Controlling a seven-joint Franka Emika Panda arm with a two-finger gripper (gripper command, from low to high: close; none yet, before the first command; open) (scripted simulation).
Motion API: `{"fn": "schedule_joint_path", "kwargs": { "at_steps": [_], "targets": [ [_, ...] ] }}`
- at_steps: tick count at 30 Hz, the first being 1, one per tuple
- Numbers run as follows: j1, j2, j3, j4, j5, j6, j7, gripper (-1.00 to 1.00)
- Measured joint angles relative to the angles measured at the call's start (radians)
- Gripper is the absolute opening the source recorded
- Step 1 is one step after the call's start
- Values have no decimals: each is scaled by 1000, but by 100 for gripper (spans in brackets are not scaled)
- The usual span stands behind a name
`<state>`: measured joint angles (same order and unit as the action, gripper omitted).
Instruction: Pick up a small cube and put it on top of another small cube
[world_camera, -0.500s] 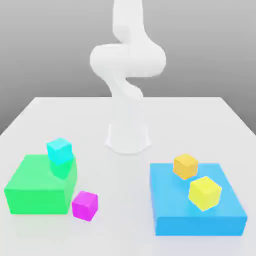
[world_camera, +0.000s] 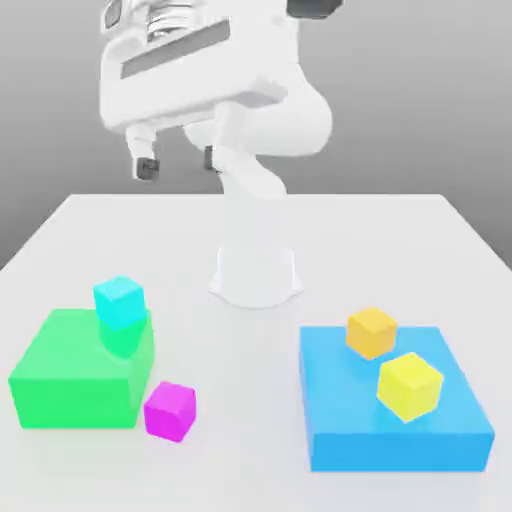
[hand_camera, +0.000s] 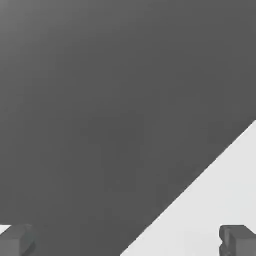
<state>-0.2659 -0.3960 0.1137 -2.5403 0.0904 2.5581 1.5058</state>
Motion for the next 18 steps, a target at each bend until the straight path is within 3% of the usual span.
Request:
{"fn": "schedule_joint_path", "kwargs": {
  "at_steps": [9,18],
  "targets": [
    [-120,207,53,-123,-13,133,402,0],
    [-208,416,43,-245,-99,267,853,0]
  ]
}}
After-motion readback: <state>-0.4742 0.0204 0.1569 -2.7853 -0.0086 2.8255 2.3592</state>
